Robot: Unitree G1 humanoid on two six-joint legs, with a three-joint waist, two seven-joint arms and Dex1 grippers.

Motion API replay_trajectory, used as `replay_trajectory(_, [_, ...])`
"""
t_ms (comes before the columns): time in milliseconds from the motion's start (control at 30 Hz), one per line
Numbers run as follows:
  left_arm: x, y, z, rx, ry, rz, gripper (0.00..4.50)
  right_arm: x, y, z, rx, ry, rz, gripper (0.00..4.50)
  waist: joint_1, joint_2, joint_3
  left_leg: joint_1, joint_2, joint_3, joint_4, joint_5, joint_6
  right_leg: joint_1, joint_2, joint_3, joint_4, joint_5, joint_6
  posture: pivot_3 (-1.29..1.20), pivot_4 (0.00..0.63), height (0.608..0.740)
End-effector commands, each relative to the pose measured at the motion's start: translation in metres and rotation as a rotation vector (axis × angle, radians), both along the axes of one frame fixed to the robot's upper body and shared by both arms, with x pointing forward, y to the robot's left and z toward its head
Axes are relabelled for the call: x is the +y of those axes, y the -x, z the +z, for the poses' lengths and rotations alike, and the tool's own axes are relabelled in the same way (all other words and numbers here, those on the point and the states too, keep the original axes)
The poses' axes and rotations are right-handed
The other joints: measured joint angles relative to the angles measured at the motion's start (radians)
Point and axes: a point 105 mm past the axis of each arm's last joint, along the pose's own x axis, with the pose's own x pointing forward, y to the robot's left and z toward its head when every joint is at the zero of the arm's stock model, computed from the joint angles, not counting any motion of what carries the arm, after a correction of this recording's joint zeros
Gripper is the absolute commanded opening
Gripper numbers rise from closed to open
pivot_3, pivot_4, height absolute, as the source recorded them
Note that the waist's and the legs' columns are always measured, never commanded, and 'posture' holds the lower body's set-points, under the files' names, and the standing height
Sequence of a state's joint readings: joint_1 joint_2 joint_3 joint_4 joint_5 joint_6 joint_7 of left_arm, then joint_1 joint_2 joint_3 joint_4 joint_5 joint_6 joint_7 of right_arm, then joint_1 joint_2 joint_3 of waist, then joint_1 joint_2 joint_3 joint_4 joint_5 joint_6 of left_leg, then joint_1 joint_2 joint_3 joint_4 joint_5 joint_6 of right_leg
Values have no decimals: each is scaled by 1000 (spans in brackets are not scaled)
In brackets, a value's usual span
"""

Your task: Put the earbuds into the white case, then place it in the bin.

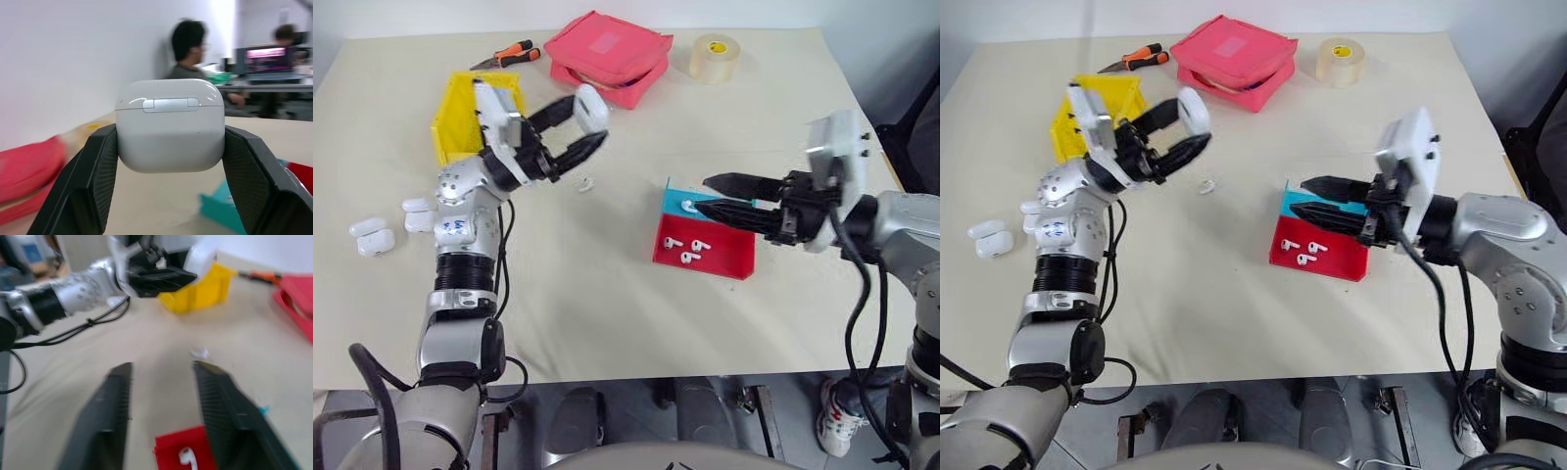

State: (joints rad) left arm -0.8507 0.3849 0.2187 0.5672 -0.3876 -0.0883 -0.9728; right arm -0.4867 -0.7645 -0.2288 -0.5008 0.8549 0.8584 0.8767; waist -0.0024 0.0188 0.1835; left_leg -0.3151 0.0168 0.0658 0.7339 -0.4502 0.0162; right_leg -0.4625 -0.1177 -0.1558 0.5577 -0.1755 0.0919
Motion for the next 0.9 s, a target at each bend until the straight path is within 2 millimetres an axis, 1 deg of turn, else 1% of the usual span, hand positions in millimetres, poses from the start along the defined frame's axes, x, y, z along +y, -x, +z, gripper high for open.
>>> replay_trajectory(33, [28,-7,18,-27,26,152,2789,-3,9,15,-122,-29,74,3416,0,0,0,0,0,0,0,0,0,0,0,0,0,0,0,0,150,740])
replay_trajectory(133, [74,-29,15,89,127,392,2789,-3,-3,13,-163,-9,50,4479,0,0,0,0,0,0,0,0,0,0,0,0,0,0,0,0,150,740])
replay_trajectory(267, [113,-43,9,148,159,609,2789,0,-9,10,-174,10,59,4479,0,-1,0,1,0,1,-1,0,0,0,0,0,0,0,0,0,150,740])
replay_trajectory(333, [124,-49,6,170,150,684,2789,1,-11,10,-175,13,64,4479,1,-1,0,1,-1,1,-1,0,0,0,0,0,0,0,0,0,150,740])
replay_trajectory(400, [127,-54,1,208,141,712,2789,2,-13,10,-175,22,67,4479,2,-1,0,1,-1,1,-1,0,0,0,0,-1,0,0,0,0,150,740])
replay_trajectory(467, [126,-59,-4,247,128,727,3526,2,-16,10,-176,31,70,4500,3,-2,0,1,-1,1,-1,0,0,0,0,-2,0,0,0,0,150,740])
replay_trajectory(533, [127,-61,-7,263,110,749,4086,2,-17,10,-178,35,71,4500,0,-2,0,1,-1,2,-1,0,0,0,0,-2,0,0,0,0,150,740])
replay_trajectory(567, [127,-62,-7,266,101,757,4434,2,-18,11,-180,40,70,4500,-3,-2,0,1,-1,2,-1,0,0,0,0,-2,0,0,0,0,150,740])
replay_trajectory(667, [124,-60,1,227,77,719,4484,2,-18,12,-190,57,65,4500,-10,-2,0,2,-1,3,-2,0,0,0,0,-2,0,0,0,0,150,740])
replay_trajectory(733, [119,-55,4,175,16,658,4484,0,-17,13,-197,58,60,4500,-14,-2,0,2,-1,3,-2,0,0,0,0,-2,0,0,0,0,150,740])
replay_trajectory(800, [118,-41,5,62,-121,608,4484,-6,-14,13,-219,62,53,4500,-23,-2,0,2,-1,3,-2,0,0,0,0,-3,0,0,0,0,150,740])
replay_trajectory(833, [120,-34,3,38,-160,584,4484,-9,-13,13,-224,63,53,4500,-27,-2,0,2,-1,3,-2,0,0,0,0,-3,0,0,0,0,150,740])
replay_trajectory(900, [122,-17,-1,39,-165,473,4484,-16,-12,9,-228,72,55,4500,-29,-2,0,3,-1,5,-4,0,0,-1,0,-3,0,0,0,0,150,740])
